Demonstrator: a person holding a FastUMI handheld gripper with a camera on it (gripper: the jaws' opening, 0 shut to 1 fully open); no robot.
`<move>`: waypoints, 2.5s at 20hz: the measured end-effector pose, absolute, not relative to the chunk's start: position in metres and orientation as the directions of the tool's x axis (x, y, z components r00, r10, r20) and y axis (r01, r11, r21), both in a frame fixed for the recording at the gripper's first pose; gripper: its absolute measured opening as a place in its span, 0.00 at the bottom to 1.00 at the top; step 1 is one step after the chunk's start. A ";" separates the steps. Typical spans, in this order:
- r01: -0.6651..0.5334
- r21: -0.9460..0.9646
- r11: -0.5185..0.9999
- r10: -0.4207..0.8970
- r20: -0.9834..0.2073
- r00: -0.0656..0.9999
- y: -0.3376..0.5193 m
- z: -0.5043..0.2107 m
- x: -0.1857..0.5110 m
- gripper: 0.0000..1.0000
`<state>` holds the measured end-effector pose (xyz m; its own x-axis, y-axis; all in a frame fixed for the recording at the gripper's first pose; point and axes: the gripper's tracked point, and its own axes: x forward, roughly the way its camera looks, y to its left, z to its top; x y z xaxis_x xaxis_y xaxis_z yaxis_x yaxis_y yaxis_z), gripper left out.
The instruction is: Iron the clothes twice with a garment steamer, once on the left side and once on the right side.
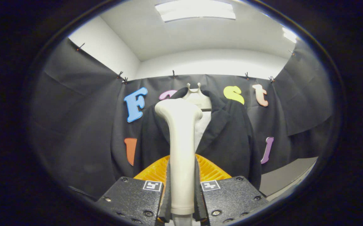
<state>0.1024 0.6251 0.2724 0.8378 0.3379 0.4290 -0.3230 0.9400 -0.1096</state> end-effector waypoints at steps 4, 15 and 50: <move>-0.335 -0.144 0.931 0.362 0.486 0.795 0.657 0.298 0.117 0.32; -0.252 -0.241 0.937 0.344 0.520 0.782 0.688 0.312 0.175 0.32; -0.186 -0.327 0.927 0.272 0.241 0.932 0.627 0.128 0.152 0.32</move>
<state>0.1519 0.6270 0.1278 0.9316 0.2719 0.2414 -0.1857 0.9266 -0.3271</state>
